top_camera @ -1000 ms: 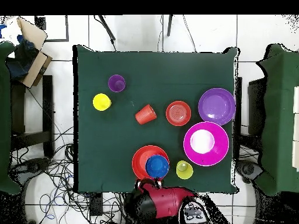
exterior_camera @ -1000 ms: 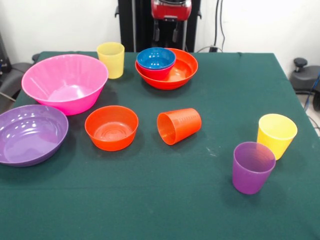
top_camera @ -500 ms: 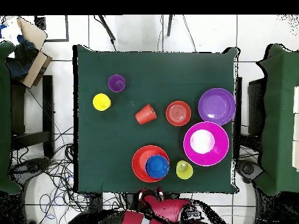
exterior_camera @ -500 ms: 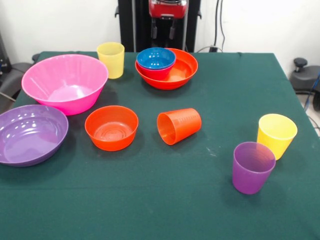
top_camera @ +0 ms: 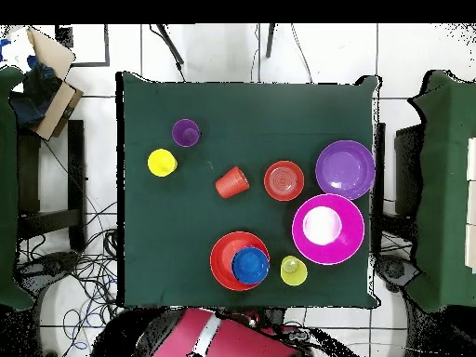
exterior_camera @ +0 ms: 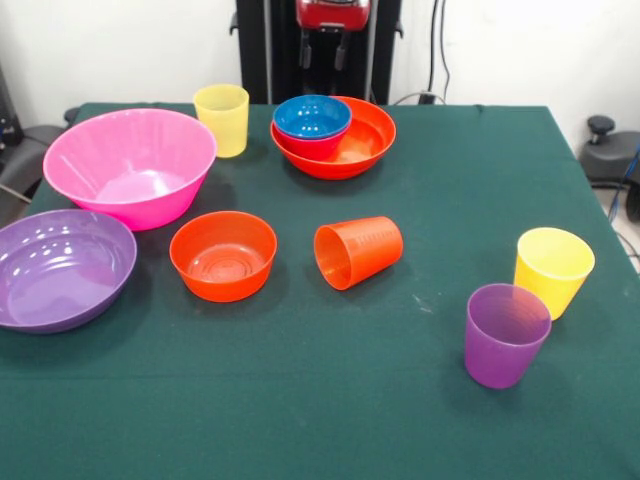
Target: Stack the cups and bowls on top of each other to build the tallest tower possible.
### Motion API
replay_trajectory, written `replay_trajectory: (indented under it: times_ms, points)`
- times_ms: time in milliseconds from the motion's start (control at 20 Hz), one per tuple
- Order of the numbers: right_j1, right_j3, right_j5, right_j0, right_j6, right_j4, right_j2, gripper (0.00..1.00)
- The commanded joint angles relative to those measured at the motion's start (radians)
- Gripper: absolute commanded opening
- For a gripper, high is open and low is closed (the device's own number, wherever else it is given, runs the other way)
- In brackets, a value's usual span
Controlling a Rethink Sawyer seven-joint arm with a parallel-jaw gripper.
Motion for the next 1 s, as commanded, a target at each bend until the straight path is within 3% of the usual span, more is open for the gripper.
replay_trajectory:
  times_ms: [50,500,1000]
  points:
    - [0.219,-0.106,-0.185,0.066,0.16,0.033,0.039,1.0]
    - [0.307,-0.154,-0.233,0.085,0.157,0.079,0.062,1.0]
    - [0.319,-0.225,-0.182,0.05,0.134,0.07,0.103,1.0]
